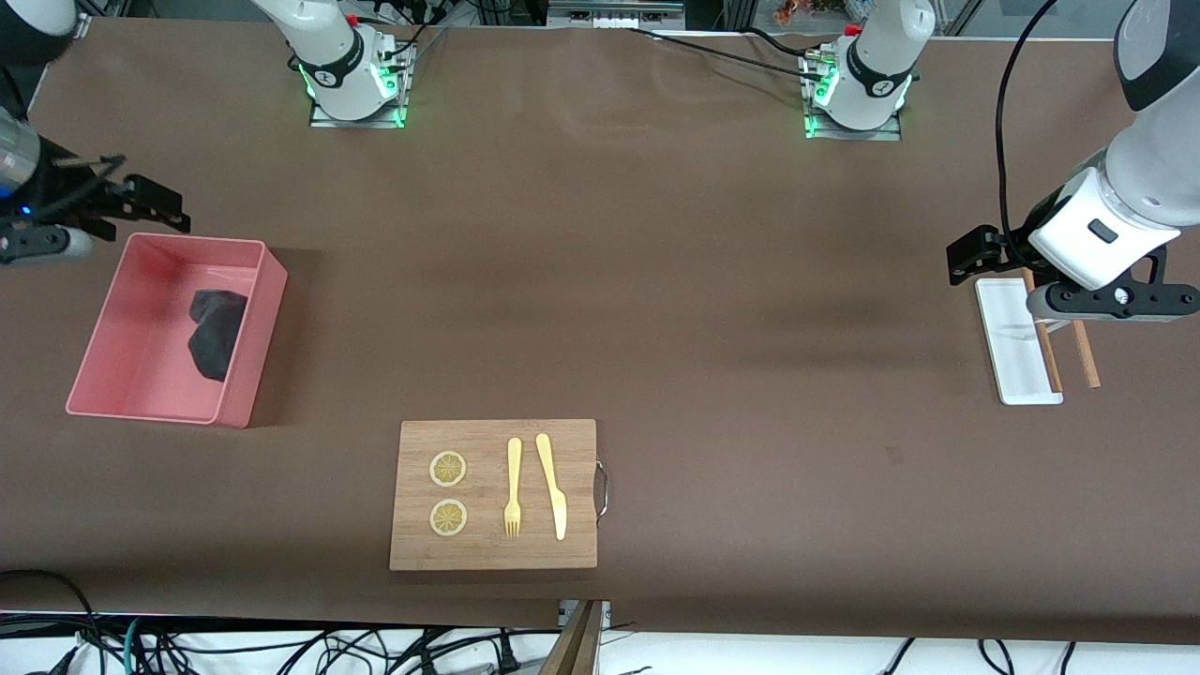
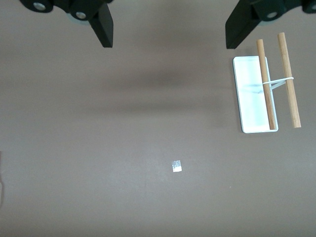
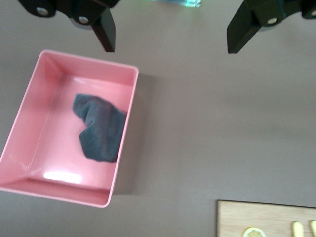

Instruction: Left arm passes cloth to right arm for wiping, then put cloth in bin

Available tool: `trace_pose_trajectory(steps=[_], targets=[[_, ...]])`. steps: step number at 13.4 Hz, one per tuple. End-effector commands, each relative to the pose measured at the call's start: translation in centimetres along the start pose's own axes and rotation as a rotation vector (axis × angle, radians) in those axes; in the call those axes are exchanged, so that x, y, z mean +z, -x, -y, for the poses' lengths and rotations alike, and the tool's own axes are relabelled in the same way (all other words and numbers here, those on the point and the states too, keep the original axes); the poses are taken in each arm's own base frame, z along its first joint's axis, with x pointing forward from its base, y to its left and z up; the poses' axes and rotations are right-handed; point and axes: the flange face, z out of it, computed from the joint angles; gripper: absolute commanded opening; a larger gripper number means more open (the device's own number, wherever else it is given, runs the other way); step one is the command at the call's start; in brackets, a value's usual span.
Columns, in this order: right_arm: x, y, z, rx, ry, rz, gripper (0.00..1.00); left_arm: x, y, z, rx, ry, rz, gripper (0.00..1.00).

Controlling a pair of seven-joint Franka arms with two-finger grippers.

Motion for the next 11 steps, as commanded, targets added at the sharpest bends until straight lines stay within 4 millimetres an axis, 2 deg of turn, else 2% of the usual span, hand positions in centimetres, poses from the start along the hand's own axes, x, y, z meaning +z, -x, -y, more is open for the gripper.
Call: trace_pose_trajectory(steps=[1, 5, 11], targets=[[-1.1, 0.2, 1.1, 0.014, -0.023, 0.026, 1.0, -0.7, -0.1, 0.1, 0.014, 0.024, 0.005, 1.0], [-1.3, 0.4, 2.4, -0.002, -0.015, 0.032, 1.0, -0.7, -0.1, 0.1, 0.014, 0.024, 0.005, 1.0], [-2.2, -0.1, 3.3, -0.014, 0.0, 0.007, 1.0, -0.7, -0.1, 0.1, 0.014, 0.024, 0.005, 1.0]])
